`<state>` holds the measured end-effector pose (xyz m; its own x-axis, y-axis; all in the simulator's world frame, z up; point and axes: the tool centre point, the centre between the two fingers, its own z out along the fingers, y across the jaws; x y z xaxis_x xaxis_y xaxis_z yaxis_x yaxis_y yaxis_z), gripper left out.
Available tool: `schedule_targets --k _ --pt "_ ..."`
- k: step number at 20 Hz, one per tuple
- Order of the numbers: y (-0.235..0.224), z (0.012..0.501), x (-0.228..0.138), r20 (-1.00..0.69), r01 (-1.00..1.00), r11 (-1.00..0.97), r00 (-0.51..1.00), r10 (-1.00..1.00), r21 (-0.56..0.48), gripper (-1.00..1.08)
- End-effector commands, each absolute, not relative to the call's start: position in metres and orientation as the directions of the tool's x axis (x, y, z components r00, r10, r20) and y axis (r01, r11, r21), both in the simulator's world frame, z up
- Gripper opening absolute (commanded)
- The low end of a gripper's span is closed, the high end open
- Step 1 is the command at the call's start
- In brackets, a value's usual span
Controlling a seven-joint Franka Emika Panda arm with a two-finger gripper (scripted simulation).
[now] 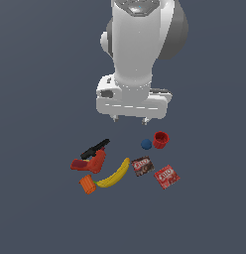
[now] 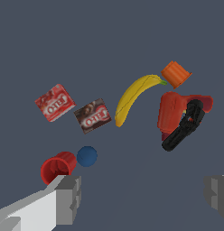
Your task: Pick up a designated object from a clutter of objects.
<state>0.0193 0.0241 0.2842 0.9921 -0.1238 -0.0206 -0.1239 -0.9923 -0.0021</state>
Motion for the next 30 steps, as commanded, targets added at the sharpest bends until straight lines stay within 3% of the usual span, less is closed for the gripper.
schedule_targets --k 1,30 --pt "0.03 0.277 0.026 -0.02 -0.162 -0.987 0.987 -0.162 -0.001 1.0" --pt "0.133 0.152 0.102 -0.006 -0.679 -0.734 0.734 -0.679 0.005 1.0"
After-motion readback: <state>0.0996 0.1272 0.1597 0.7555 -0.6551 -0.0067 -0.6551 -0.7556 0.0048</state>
